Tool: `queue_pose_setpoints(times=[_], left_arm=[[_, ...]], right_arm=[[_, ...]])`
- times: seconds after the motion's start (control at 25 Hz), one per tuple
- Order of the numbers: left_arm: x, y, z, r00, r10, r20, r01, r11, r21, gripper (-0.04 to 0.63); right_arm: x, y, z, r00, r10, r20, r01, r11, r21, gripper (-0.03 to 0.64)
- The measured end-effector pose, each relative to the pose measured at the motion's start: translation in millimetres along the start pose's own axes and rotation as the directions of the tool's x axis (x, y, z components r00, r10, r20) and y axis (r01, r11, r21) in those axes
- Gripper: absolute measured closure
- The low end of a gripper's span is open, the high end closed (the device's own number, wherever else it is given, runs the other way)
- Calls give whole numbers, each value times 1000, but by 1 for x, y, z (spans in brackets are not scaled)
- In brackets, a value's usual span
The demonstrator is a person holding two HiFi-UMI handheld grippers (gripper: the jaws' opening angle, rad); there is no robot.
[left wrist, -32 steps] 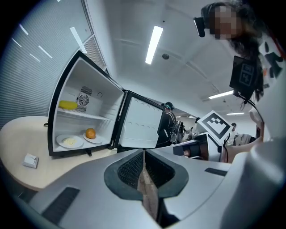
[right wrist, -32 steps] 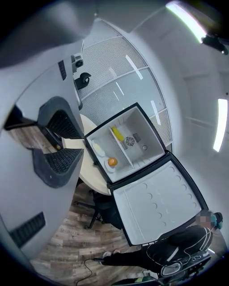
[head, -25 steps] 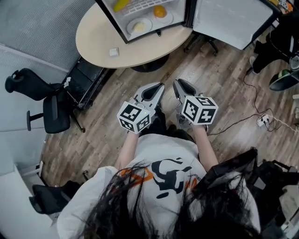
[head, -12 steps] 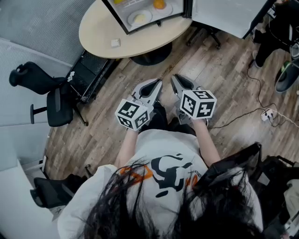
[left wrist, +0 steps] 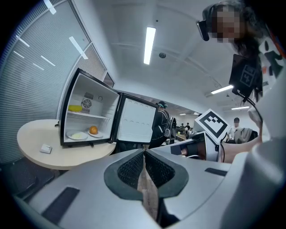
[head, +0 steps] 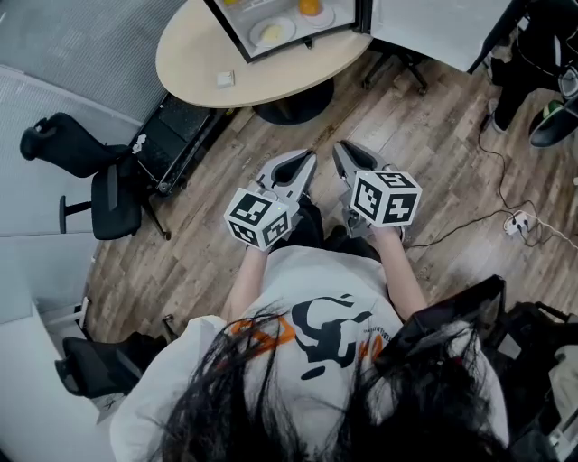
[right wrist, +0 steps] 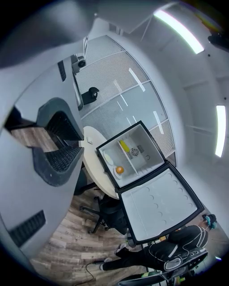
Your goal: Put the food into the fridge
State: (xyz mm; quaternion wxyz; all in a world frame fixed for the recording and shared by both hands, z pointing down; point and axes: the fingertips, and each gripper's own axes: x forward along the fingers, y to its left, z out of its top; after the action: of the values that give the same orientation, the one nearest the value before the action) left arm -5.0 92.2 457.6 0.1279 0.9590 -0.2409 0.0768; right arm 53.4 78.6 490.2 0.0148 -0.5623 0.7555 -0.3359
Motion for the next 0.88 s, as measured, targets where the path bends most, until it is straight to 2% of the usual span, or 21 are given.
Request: queue_pose_setpoints(times=[0.44,0.88], left_arm=[[1,-1,-4,1000,-17,-21,17,1000,6,583],[4,29,6,1000,20,0,-20,1000,-4,583]], right_arm=[[8,2,2,1000,0,0,0,1000,0,565],[28,0,14,1000,1,-10,-1,1000,0,566]])
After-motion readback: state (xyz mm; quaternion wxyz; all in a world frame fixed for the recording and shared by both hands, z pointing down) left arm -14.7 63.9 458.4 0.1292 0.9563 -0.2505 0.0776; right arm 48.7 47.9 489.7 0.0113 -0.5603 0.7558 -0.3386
